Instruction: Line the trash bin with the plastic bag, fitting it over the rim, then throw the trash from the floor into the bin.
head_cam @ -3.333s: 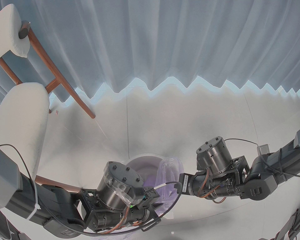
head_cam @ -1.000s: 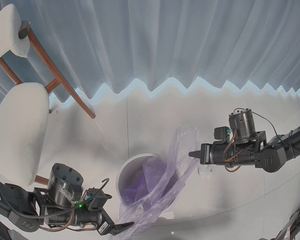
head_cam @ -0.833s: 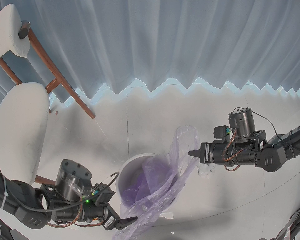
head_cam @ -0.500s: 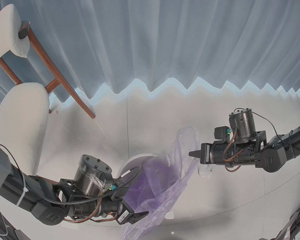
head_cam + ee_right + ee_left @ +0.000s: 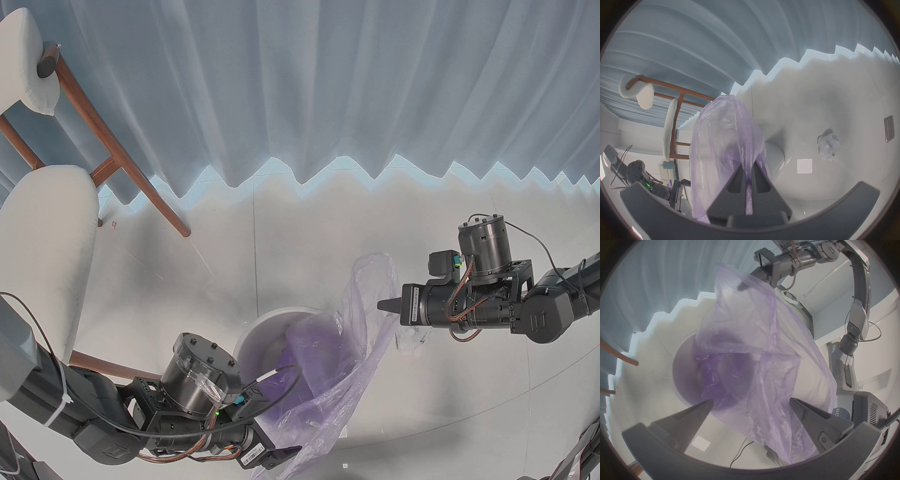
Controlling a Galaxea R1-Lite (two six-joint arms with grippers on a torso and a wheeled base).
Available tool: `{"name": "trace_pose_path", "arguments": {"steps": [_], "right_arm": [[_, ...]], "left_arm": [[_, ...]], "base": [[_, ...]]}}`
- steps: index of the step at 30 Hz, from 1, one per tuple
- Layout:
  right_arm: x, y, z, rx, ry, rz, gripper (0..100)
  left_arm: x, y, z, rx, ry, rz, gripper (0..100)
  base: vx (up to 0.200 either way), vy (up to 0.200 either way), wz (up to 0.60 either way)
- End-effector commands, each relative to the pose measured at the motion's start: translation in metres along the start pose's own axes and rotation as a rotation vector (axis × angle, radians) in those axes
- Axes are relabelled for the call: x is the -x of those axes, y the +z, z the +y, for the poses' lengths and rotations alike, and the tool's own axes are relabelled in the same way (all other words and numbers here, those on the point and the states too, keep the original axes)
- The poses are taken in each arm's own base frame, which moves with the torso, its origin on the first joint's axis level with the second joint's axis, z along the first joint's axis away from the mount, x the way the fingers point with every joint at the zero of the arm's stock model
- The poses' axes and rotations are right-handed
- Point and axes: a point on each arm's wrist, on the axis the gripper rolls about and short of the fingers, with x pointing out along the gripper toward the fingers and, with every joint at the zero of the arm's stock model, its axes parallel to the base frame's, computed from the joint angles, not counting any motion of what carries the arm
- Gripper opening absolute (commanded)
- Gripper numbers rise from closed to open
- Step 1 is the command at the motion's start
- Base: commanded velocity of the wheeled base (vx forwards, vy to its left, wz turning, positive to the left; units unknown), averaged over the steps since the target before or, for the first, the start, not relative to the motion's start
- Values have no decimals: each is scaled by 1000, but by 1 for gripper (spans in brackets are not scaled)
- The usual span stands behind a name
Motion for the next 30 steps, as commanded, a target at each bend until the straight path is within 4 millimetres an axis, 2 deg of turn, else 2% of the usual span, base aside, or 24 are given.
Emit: {"name": "trace_pose_path", "arguments": {"steps": [1,4,10,13,15,17,21,23,30], "right_arm": [[1,2,0,0,1,-7,0],[1,3,0,-1,0,-11,0],[3,5,0,3,4,-34,0],[5,15,-3,10,4,-105,0],[9,30,1,20,24,-166,0],[10,36,4,21,31,-179,0],[5,31,7,27,32,-156,0],[1,27,5,24,25,-137,0],[-16,9,-7,6,-7,-63,0]], "left_arm": [[-4,-1,-4,-14,-14,12,0],[-9,-3,-2,-10,-14,33,0],[-6,-1,9,32,20,16,0],[7,8,39,102,109,-54,0],[19,13,58,151,161,-102,0],[31,10,70,204,155,-129,0],[44,-3,68,315,106,-129,0],[48,-2,67,359,95,-146,0],[48,-5,63,464,29,-148,0]], "base": [[0,0,0],[0,0,0],[0,0,0],[0,0,0],[0,0,0],[0,0,0],[0,0,0],[0,0,0],[0,0,0]]}}
